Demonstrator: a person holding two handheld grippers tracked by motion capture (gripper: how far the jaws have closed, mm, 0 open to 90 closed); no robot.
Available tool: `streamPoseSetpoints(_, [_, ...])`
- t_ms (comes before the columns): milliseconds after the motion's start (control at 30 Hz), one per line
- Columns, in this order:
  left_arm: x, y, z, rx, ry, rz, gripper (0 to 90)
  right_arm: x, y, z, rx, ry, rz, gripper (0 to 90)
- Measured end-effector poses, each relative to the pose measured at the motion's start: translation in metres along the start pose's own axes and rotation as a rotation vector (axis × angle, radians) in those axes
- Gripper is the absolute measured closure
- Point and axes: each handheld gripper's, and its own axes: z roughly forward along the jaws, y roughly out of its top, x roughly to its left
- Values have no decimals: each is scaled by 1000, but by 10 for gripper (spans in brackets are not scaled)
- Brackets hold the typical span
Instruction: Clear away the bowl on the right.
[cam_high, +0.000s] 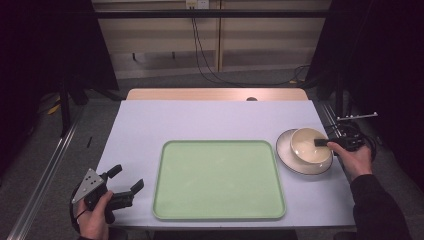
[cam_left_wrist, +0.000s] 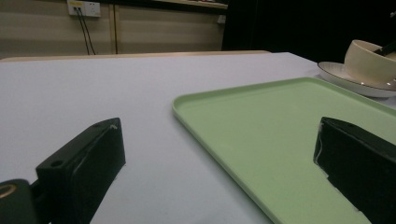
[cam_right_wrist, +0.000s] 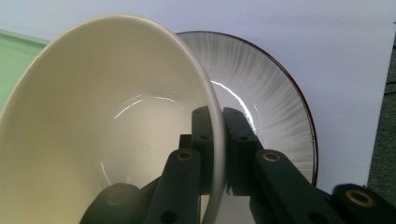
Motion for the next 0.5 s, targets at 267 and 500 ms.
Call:
streamPoseSetpoints(267, [0,0,-1,5,4,5,20,4,1,-4,-7,10,-9,846])
streamPoseSetpoints(500, [0,0,-1,6,9,4,20,4,2,-9,-23,16,-8,846])
